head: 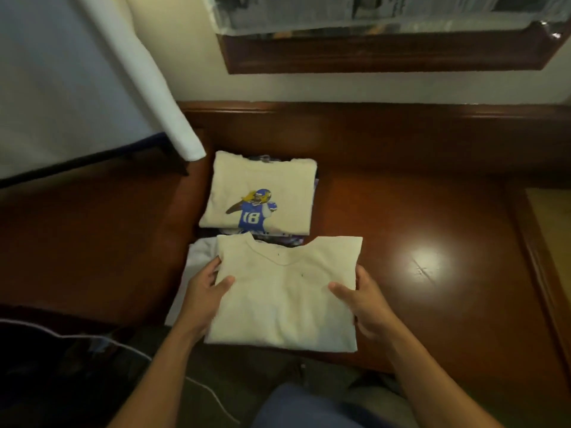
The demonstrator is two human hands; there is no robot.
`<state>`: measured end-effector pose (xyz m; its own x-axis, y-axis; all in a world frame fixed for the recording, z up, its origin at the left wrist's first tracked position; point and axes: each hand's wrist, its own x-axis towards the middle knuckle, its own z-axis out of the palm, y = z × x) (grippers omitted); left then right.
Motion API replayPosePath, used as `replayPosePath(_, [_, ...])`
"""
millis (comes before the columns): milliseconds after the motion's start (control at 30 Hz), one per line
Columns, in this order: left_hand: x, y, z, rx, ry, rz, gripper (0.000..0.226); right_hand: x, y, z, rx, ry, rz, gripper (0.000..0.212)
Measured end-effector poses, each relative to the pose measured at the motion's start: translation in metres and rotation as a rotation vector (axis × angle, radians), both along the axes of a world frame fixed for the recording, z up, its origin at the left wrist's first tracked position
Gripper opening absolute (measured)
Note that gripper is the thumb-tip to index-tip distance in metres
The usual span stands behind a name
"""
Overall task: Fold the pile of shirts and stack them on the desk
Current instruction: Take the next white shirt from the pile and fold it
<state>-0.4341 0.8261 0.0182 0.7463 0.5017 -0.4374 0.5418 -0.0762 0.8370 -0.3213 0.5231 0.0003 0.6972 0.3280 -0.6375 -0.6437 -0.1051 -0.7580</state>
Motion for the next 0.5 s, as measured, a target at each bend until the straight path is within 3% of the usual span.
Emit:
replayPosePath(200, [-0.032,0.070,0.007,0.147,0.074,-0.009,0.052,-0.033,0.086,-0.006,-0.006,0.020,0.033,0.049])
replayPosePath(367, [-0.028,0.103,0.006,0.253,0.044,-0.011,0.055,-0.040,0.121,-0.004,0.043,0.041,-0.084,0.045])
replayPosePath(500, [-0.019,0.109,-0.012,0.216,0.225,-0.150,0.068,-0.035,0.129,-0.017,-0.203,0.060,-0.032,0.041])
